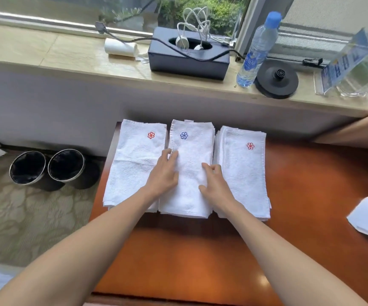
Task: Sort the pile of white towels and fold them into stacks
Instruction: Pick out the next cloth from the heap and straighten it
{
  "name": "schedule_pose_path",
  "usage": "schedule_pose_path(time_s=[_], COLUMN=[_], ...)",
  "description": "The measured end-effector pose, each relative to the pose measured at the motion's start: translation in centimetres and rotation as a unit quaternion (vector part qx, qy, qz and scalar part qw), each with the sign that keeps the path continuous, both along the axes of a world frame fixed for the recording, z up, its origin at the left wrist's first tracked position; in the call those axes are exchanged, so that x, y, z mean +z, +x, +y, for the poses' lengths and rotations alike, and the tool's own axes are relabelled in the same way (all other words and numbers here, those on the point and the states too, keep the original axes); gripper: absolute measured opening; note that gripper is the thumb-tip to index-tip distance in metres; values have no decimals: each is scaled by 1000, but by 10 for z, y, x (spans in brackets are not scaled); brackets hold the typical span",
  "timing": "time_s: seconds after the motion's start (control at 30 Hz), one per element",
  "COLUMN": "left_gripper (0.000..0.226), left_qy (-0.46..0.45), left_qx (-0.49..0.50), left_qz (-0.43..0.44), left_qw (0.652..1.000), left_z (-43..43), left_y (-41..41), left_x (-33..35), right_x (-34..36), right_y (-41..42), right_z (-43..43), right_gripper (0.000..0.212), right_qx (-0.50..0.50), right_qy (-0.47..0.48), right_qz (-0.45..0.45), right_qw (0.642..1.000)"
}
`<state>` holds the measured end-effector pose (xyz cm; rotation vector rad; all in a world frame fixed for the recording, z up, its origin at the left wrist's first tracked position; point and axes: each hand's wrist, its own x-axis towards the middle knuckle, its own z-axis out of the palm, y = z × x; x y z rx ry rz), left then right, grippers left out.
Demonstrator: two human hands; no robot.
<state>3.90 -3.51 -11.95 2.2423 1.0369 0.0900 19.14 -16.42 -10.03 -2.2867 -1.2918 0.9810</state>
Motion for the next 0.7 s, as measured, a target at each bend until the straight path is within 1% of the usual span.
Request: schedule_pose_path(time_s=[0.1, 0.27, 0.33, 0.4, 0.5, 0.57, 0.7], left_gripper=[53, 64, 64, 63, 61, 60, 63], left_qy=[9, 63, 86, 106, 156, 171, 179], left_qx=[6, 38, 29, -1, -60, -80, -74], left_qz=[20, 100, 106, 112, 130, 125, 114], left_qw=[1000, 992, 990, 988, 977, 974, 975], left_z=[-1, -38, -57, -78, -122, -142, -223], left_y=[8, -8, -16, -22, -21, -20, 21], left_x=[-3, -15, -11, -1, 22, 29, 48], right_x=[-1, -6, -3, 7, 25, 31, 43], right_y=[5, -14, -17, -16, -8, -4, 36], right_z=[1, -24, -40, -60, -108, -129, -215], right_gripper=[67, 64, 65, 63, 57, 55, 54], right_qx=[-12, 9, 24, 28, 36, 37, 31], right_qy=[4, 21, 24, 46, 99, 110, 113], right_qz=[2, 16, 22, 29, 15, -1, -33], right_qw=[1000, 1000, 999, 998, 994, 993, 993])
